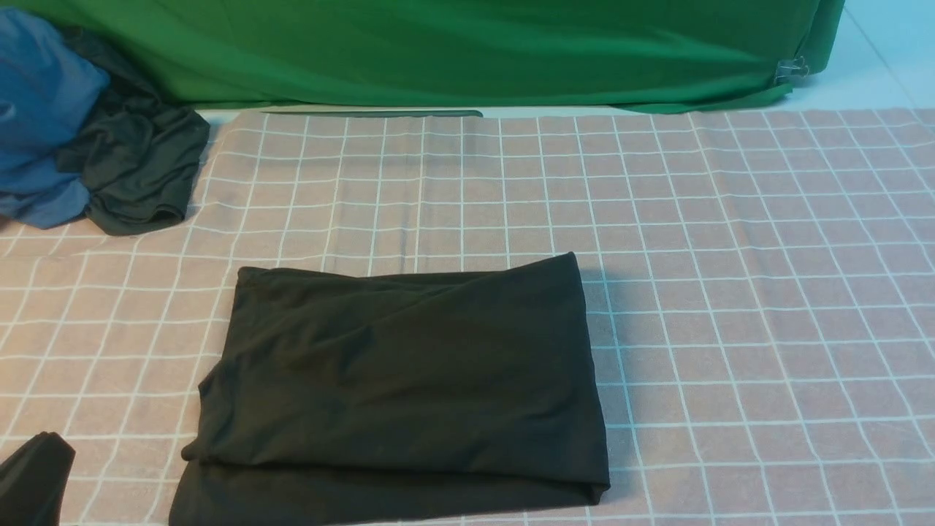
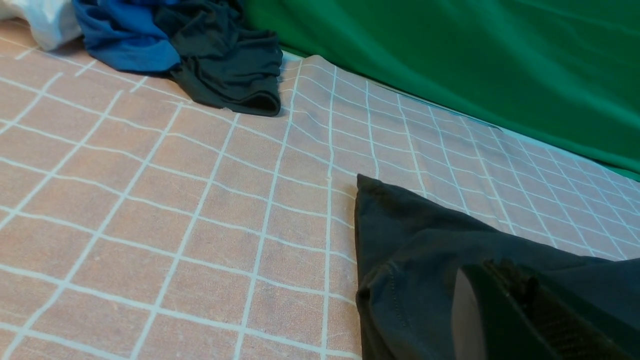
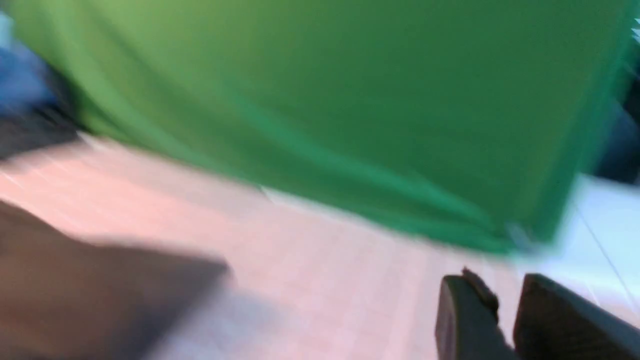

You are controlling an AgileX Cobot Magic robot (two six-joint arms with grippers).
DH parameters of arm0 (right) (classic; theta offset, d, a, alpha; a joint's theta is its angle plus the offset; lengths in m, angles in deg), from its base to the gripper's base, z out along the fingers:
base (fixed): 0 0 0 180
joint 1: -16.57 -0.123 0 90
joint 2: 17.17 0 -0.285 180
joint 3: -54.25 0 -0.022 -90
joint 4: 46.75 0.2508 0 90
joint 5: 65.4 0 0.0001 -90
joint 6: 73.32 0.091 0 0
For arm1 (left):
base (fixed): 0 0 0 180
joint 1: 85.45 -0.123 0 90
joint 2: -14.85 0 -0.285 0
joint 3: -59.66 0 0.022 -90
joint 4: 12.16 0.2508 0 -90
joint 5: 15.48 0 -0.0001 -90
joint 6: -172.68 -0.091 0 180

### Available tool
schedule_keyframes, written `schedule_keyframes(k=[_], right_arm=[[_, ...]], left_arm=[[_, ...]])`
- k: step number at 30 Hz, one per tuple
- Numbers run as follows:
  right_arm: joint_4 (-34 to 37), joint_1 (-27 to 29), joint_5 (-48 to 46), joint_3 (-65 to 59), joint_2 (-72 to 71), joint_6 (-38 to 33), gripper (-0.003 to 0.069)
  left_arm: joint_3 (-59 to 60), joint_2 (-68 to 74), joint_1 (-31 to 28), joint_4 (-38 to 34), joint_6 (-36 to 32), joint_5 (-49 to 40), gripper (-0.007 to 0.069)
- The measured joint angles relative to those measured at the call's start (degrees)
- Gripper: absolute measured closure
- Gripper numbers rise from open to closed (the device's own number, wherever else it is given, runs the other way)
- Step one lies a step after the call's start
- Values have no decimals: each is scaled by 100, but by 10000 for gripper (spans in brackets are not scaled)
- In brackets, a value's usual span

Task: Fold a long-sleeved shirt over a pink coffee tablecloth.

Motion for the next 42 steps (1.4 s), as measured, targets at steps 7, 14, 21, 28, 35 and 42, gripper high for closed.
schedule_keyframes(k=[7,14,21,28,35,42], right_arm=[[0,1022,-1575,-174,-672,258,445],[5,1075,-1652,-174,-701,321,442],[37,1075,-1652,-174,-701,347,425],[37,1075,-1652,-174,-701,347,422],[37,1075,-1652,-174,-701,347,422],[37,1079,-1653,-174,-701,347,422]], left_arm=[[0,-4,0,0,0,20,610],[5,-4,0,0,0,20,610],[5,-4,0,0,0,20,610],[5,-4,0,0,0,20,610],[5,-4,0,0,0,20,610],[5,-4,0,0,0,20,610]])
